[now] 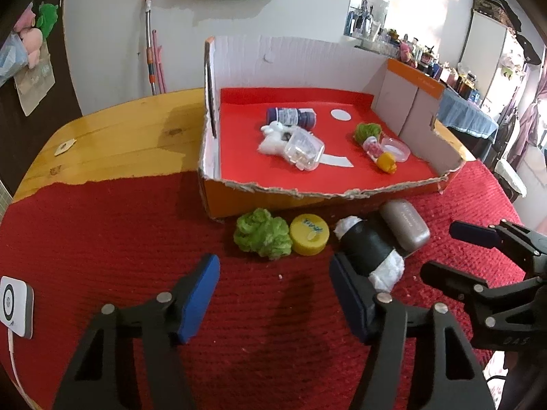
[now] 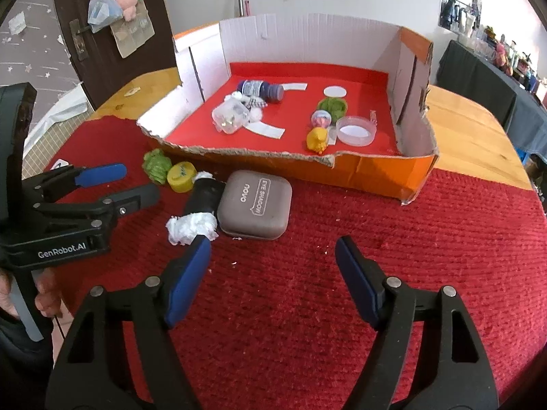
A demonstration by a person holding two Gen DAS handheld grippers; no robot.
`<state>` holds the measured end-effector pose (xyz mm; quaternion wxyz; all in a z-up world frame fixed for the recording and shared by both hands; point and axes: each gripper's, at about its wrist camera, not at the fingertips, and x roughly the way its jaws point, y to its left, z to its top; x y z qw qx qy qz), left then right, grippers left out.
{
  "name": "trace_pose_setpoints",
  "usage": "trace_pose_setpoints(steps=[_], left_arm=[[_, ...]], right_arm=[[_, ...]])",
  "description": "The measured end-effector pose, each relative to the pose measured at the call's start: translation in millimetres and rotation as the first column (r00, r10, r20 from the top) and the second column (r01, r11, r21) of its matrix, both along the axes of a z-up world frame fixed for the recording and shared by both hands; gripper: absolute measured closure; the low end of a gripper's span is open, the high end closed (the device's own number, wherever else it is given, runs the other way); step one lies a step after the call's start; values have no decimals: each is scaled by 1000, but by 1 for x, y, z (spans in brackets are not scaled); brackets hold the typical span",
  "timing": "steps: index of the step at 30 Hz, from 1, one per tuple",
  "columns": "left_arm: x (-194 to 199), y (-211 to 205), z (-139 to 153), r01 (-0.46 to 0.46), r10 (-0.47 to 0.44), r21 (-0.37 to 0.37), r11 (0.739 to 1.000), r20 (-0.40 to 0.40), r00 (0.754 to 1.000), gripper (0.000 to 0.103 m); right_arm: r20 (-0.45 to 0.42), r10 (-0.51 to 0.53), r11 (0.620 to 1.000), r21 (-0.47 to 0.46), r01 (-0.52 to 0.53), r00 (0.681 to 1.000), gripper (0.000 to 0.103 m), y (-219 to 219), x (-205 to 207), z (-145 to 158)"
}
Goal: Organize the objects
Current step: 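Move the left tool to the green fuzzy ball while the right tool approaches the grey eye shadow case, then grasp and lift the green ball with the left tool while the right tool grasps the eye shadow case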
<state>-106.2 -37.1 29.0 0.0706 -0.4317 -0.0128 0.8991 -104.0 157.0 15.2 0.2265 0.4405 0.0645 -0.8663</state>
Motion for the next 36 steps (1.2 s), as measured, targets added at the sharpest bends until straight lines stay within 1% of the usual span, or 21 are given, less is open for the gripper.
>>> trace_pose_setpoints(steps=[8, 17, 20, 22, 23, 24, 25, 26, 27, 29, 36], left_arm=[[-9, -8, -9, -8, 8, 6, 1000, 29, 1000, 40], [-15, -10, -10, -11, 11, 9, 1000, 26, 1000, 40], [-18, -11, -9, -13, 12, 9, 1000, 24, 1000, 43], [-20, -10, -9, -15, 15, 5, 1000, 22, 1000, 46], [-21, -10, -9, -15, 14, 5, 1000, 23, 1000, 48], [-21, -9, -9, -12, 12, 7, 1000, 22, 1000, 50], [-21, -8, -9, -9, 9, 9, 1000, 20, 1000, 52], [-21, -8, -9, -6, 6, 11, 1000, 18, 1000, 56], [-21, -7, -8, -1, 1, 14, 1000, 17, 1000, 60], [-20, -5, -8, 9, -9, 17, 1000, 16, 1000, 66], [-16, 0, -4, 13, -13, 9, 1000, -1, 1000, 69]], right_arm=[[4, 5, 999, 50, -5, 1000, 29, -12, -10, -13], [-22, 11, 996, 92, -9, 1000, 29, -25, -17, -17], [-29, 15, 995, 95, -12, 999, 29, -28, -19, -18], [-35, 14, 996, 92, -11, 999, 33, -29, -20, -18], [-36, 16, 996, 89, -12, 999, 39, -29, -20, -18], [-39, 17, 996, 88, -14, 999, 43, -30, -19, -17], [-41, 19, 996, 88, -15, 999, 49, -30, -19, -17], [-41, 18, 996, 88, -14, 999, 52, -30, -19, -17], [-40, 18, 996, 86, -15, 999, 52, -30, -19, -17], [-38, 16, 997, 78, -13, 999, 52, -28, -18, -16], [-32, -3, 999, 45, 4, 999, 52, -19, -15, -12]])
